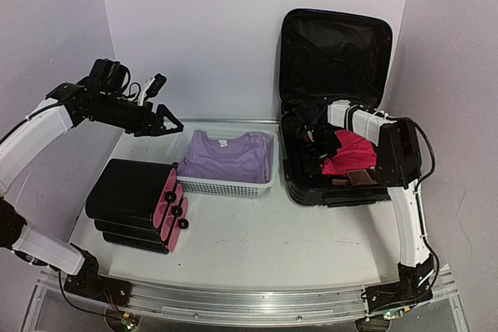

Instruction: Open, take out, and arrange the luggage

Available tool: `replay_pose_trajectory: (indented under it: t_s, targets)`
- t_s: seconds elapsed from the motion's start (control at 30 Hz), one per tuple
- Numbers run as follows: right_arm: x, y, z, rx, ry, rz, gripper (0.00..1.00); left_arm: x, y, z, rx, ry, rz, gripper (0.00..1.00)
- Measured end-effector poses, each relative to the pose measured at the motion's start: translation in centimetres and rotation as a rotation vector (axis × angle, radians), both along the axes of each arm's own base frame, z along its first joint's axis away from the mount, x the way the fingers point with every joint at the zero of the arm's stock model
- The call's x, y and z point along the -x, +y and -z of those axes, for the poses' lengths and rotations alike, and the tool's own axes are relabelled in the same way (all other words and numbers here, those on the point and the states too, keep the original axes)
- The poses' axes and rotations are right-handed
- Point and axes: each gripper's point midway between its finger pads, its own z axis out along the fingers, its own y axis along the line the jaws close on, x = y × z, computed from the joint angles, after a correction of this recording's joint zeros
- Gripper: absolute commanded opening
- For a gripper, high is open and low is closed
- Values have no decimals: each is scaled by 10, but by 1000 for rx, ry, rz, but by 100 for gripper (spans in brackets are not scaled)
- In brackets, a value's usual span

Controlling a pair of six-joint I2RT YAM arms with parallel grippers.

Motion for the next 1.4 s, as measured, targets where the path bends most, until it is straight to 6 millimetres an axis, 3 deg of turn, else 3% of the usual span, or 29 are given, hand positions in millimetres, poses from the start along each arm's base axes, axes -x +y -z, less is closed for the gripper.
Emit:
replay_pose_trajectory:
  t_s: [0.2, 0.37, 0.67, 0.83, 0.87, 1.03, 1.2, 1.4]
  targets:
    - [-2, -1, -9, -22, -26, -5, 0, 0, 0, 0, 16, 28, -26, 86]
    - [-2, -4, -12, -98, -27, 6, 0, -4, -2, -5, 61, 53, -62, 91]
    - [-3, -15, -21, -447, 2, 80, 0, -21, -20, 6, 214, 203, -142, 87]
    - [-3, -19, -21, -660, 32, 134, 0, -31, -38, 25, 284, 332, -187, 85]
    - [-3, -21, -25, -783, 46, 164, 0, -36, -53, 30, 324, 383, -196, 84]
    - [-5, -23, -35, -914, 50, 197, 0, -37, -78, 33, 372, 436, -183, 83]
    - [-8, -29, -44, -1040, 57, 240, 0, -31, -106, 54, 364, 519, -158, 83]
    - [-10, -36, -49, -1107, 62, 269, 2, -29, -111, 57, 366, 537, -154, 83]
